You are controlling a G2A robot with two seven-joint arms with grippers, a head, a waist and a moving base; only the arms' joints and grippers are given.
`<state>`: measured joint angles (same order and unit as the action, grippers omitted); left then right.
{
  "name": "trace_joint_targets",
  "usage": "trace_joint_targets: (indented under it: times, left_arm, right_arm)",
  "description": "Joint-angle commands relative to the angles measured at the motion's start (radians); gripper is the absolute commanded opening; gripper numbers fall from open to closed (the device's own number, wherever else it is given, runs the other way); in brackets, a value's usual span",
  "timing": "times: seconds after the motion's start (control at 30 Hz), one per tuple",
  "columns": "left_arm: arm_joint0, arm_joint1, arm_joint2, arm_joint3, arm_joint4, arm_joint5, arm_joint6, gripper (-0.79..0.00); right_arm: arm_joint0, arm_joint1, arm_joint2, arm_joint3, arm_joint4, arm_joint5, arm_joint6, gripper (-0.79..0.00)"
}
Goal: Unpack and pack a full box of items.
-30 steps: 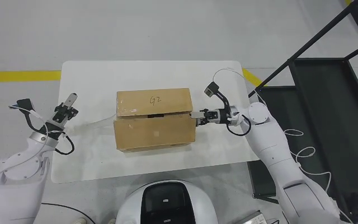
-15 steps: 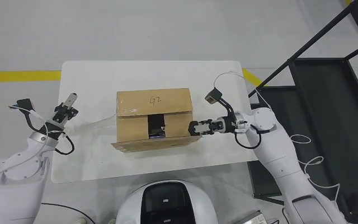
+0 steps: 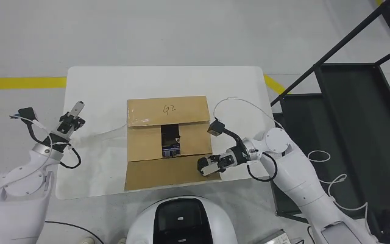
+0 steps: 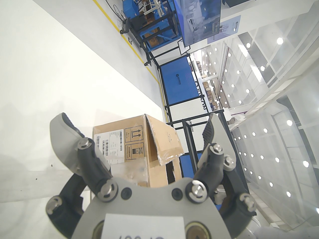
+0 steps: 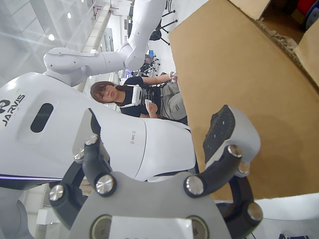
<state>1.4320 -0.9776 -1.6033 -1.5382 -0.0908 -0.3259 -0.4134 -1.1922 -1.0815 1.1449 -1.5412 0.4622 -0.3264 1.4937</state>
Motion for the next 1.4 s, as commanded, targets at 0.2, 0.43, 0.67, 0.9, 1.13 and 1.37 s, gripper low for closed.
trace_joint_targets:
  times: [0.2,0.43,0.67,0.9,1.13,1.37]
  left_arm:
    - [0.0,0.0,0.0,0.0,0.0,0.0,0.0,0.0]
    - [0.0,0.0,0.0,0.0,0.0,0.0,0.0,0.0]
    - [0.0,0.0,0.0,0.0,0.0,0.0,0.0,0.0]
    - [0.0,0.0,0.0,0.0,0.0,0.0,0.0,0.0]
    - [0.0,0.0,0.0,0.0,0.0,0.0,0.0,0.0]
    - [0.0,0.0,0.0,0.0,0.0,0.0,0.0,0.0]
  right_arm:
    - [0.009,0.005,-0.073,0.026,-0.011,-0.008,-0.008,0.0]
    - [0.005,0.009,-0.123,0.061,-0.058,-0.039,-0.039,0.0]
    - [-0.004,0.009,-0.163,0.083,-0.117,-0.089,-0.09,0.0]
    - [-0.01,0.006,-0.187,0.094,-0.247,-0.126,-0.223,0.0]
    - [0.0,-0.002,-0.208,0.136,-0.325,-0.198,-0.347,0.0]
    - [-0.003,-0.002,-0.212,0.147,-0.389,-0.248,-0.422,0.0]
